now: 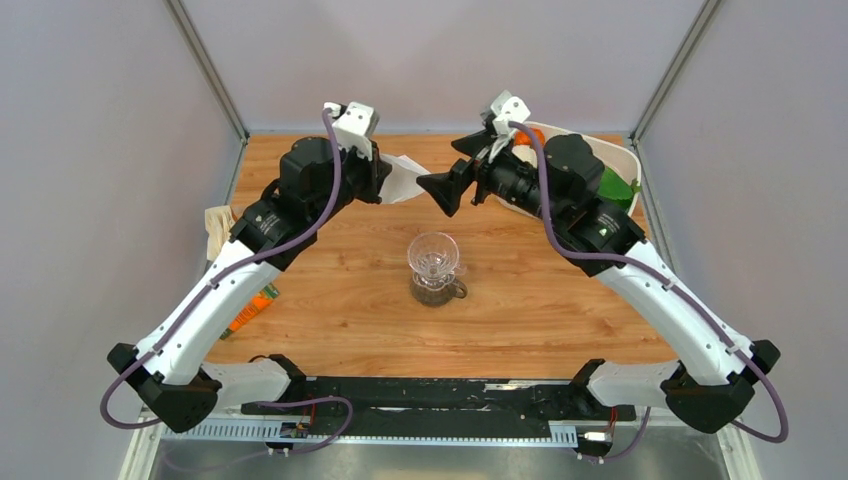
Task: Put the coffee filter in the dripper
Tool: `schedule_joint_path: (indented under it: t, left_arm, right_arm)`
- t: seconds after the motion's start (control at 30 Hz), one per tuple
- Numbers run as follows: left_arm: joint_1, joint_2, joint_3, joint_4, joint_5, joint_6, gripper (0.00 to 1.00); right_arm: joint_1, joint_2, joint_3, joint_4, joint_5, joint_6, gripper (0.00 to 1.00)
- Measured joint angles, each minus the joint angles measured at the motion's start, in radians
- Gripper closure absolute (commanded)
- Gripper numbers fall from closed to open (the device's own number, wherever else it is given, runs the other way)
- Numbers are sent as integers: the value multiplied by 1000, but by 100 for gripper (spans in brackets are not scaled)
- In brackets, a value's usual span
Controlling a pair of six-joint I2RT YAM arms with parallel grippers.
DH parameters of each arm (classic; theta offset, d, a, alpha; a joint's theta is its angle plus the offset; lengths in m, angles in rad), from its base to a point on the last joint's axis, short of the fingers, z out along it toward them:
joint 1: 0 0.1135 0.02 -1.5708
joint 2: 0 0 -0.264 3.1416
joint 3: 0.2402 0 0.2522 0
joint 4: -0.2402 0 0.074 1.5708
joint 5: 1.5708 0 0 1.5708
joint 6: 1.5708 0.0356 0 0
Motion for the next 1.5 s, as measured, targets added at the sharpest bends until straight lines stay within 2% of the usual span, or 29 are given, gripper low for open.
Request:
schedule_joint_path:
  t: [0.23, 0.57, 0.73, 0.83, 0.97, 1.13, 1.3, 1.43, 1.5]
  left_arm:
    - [-13, 18, 9, -2, -41, -7, 100]
    - [-16, 30, 10, 0, -46, -55, 100]
    - [-17, -1, -14, 47, -28, -63, 100]
    - [-18, -23, -28, 65, -17, -67, 100]
    - [-18, -39, -43, 93, 1, -74, 100]
    - [-18, -39, -58, 110, 14, -82, 100]
    - [-19, -39, -64, 113, 16, -86, 100]
    - [-29, -39, -64, 114, 15, -85, 100]
    - [-36, -39, -64, 116, 12, -84, 100]
  right_arm:
    - [52, 52, 0, 15, 99, -71, 0]
    - [57, 98, -8, 23, 196, -103, 11]
    - [57, 102, -18, 27, 194, -88, 18]
    - [54, 102, -24, 27, 176, -62, 25]
    - [43, 102, -26, 27, 155, -21, 42]
    - [35, 102, -26, 28, 141, 6, 52]
    - [35, 104, -26, 28, 137, 16, 53]
    - [35, 109, -26, 28, 138, 20, 41]
    - [35, 114, -26, 27, 138, 24, 48]
